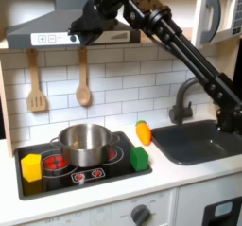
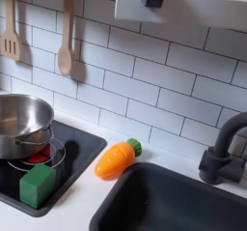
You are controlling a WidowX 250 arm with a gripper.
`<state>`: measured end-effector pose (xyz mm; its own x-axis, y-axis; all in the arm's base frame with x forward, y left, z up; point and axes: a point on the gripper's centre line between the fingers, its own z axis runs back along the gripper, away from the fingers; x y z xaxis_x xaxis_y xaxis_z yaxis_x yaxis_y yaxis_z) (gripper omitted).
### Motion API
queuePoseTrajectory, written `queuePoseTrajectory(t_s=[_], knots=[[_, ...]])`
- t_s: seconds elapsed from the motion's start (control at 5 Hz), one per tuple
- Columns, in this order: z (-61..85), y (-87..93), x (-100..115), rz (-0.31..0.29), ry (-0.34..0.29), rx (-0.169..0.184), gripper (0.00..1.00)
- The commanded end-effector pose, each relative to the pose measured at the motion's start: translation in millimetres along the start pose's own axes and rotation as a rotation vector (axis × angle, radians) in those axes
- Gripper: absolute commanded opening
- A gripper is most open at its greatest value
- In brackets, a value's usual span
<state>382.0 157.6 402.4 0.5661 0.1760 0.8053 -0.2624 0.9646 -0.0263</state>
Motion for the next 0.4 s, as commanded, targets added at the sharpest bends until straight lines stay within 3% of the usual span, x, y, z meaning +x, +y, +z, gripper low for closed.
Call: queuePoseTrajectory(t_s=[0.0, 0.2], knots=[[-14.7, -21.8, -0.5, -0.035, 0.007, -0.029, 0.0], [-16.0, -24.0, -0.6, -0.039, 0.01, -0.026, 0.0]])
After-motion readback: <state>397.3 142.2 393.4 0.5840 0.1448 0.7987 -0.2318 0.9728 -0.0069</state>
